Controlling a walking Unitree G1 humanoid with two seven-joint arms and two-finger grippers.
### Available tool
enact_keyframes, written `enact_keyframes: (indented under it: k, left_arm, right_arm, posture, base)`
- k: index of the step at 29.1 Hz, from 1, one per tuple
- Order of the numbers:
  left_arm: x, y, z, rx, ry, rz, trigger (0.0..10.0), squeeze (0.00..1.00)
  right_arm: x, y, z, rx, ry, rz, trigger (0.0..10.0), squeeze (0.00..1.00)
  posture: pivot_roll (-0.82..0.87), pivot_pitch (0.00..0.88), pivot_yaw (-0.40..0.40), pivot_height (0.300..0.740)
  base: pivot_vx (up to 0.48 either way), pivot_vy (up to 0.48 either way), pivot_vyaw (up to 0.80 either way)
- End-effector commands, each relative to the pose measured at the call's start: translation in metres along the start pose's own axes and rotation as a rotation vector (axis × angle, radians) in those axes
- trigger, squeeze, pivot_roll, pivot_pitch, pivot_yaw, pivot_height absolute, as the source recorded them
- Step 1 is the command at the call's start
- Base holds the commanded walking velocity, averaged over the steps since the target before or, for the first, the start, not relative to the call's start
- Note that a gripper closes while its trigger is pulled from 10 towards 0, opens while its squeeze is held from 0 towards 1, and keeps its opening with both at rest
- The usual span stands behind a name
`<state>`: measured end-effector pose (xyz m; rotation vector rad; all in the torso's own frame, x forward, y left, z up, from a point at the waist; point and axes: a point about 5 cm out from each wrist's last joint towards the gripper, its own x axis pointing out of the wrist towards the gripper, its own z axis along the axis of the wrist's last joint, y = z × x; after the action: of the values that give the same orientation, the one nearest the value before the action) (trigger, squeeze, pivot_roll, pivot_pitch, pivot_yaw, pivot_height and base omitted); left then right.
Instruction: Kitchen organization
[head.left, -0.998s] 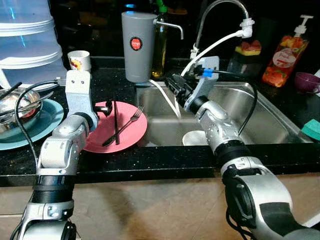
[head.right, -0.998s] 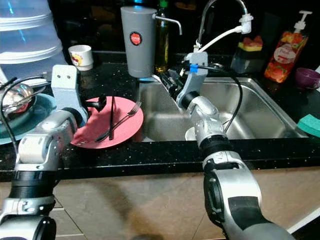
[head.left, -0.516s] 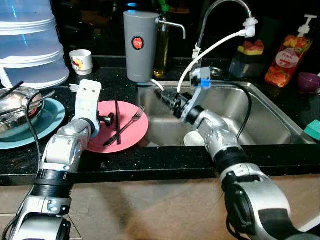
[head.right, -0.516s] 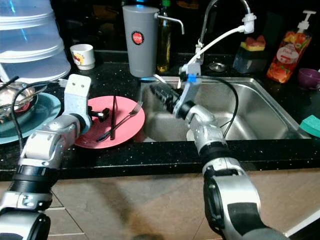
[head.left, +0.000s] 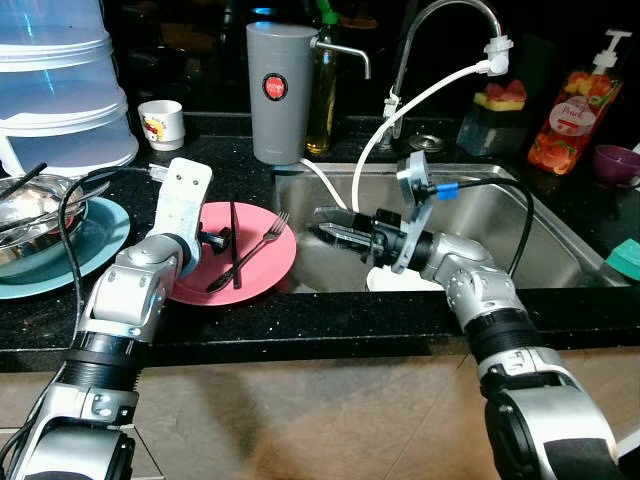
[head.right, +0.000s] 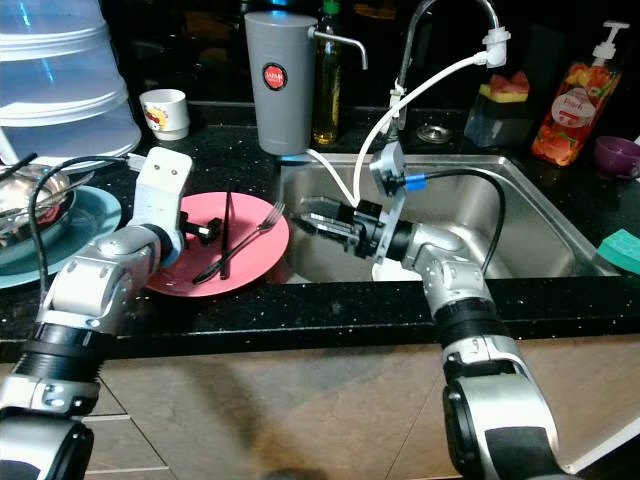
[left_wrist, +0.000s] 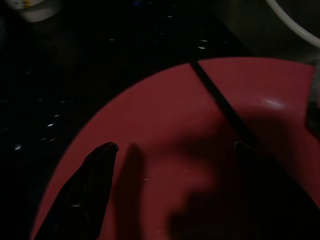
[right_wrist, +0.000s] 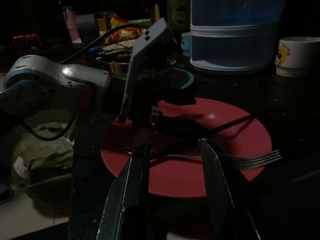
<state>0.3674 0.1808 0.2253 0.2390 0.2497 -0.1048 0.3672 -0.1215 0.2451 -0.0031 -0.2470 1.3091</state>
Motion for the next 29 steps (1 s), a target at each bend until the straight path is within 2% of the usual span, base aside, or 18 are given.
enact_keyframes:
  k: [1, 11, 17, 20, 23, 25, 26, 29]
  left_arm:
    - [0.002, -0.002, -0.001, 0.050, 0.010, -0.016, 10.0, 0.00]
    - [0.007, -0.001, -0.007, 0.084, 0.057, -0.040, 10.0, 0.00]
    - [0.006, 0.002, 0.000, 0.171, 0.036, -0.009, 10.0, 0.00]
    - [0.002, 0.008, 0.016, 0.214, -0.010, 0.077, 10.0, 0.00]
    - [-0.004, 0.014, 0.038, 0.197, -0.086, 0.141, 10.0, 0.00]
    - [-0.005, 0.017, 0.052, 0.162, -0.157, 0.172, 10.0, 0.00]
    - [-0.005, 0.016, 0.063, 0.096, -0.240, 0.165, 10.0, 0.00]
    - [0.000, 0.009, 0.067, 0.065, -0.316, 0.112, 10.0, 0.00]
  right_arm:
    - [0.000, 0.004, -0.002, 0.001, 0.014, 0.029, 10.0, 0.00]
    - [0.004, 0.013, -0.006, 0.008, 0.036, 0.079, 10.0, 0.00]
    - [0.003, 0.015, -0.004, 0.013, 0.031, 0.097, 10.0, 0.00]
    - [0.002, 0.016, -0.004, 0.018, 0.032, 0.099, 10.0, 0.00]
    - [0.001, 0.017, -0.004, 0.026, 0.030, 0.103, 10.0, 0.00]
    - [0.001, 0.017, -0.004, 0.030, 0.029, 0.106, 10.0, 0.00]
    - [0.001, 0.017, -0.004, 0.030, 0.029, 0.106, 10.0, 0.00]
    - [0.002, 0.018, -0.005, 0.027, 0.033, 0.105, 10.0, 0.00]
  posture:
    - [0.16, 0.038, -0.034, 0.740]
    - [0.16, 0.042, -0.033, 0.740]
    - [0.15, 0.043, -0.030, 0.740]
    - [0.15, 0.044, -0.029, 0.740]
    - [0.16, 0.046, -0.030, 0.740]
    - [0.16, 0.046, -0.031, 0.740]
    - [0.16, 0.046, -0.031, 0.740]
    - [0.16, 0.046, -0.031, 0.740]
  base:
    - [0.000, 0.000, 0.00]
    - [0.000, 0.000, 0.00]
    - [0.000, 0.000, 0.00]
    - [0.000, 0.000, 0.00]
    - [0.000, 0.000, 0.00]
    - [0.000, 0.000, 0.00]
    - [0.000, 0.000, 0.00]
    - [0.000, 0.000, 0.00]
